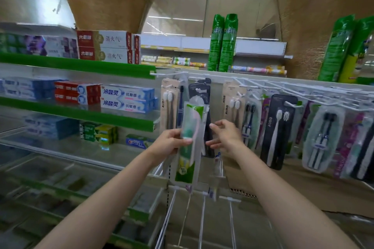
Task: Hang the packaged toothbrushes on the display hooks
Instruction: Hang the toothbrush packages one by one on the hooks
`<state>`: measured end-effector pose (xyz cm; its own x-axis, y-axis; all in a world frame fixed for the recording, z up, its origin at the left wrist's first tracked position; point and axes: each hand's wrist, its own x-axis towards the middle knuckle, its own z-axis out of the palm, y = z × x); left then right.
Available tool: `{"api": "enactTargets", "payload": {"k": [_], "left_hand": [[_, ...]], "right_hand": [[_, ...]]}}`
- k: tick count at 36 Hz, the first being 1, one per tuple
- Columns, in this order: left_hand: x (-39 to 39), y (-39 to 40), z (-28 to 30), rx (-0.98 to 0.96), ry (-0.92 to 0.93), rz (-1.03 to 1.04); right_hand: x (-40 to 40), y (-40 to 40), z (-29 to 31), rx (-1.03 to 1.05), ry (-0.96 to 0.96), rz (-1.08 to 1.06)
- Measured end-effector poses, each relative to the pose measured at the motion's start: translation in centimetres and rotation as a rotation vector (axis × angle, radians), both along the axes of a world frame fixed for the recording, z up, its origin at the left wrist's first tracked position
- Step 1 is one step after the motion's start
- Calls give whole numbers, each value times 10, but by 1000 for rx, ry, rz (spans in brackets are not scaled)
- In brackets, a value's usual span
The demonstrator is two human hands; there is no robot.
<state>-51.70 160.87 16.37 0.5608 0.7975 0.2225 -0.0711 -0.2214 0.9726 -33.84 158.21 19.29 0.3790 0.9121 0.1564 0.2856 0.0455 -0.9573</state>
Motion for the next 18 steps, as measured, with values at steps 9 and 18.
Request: {"api": "enactTargets", "payload": {"k": [9,18], "left_hand": [[54,-3,-2,-26,26,-57],[121,-23,6,-7,69,-98]], "right_hand": [[111,-49,-29,113,-210,-540],[165,-68,-19,27,-223,-464]]}}
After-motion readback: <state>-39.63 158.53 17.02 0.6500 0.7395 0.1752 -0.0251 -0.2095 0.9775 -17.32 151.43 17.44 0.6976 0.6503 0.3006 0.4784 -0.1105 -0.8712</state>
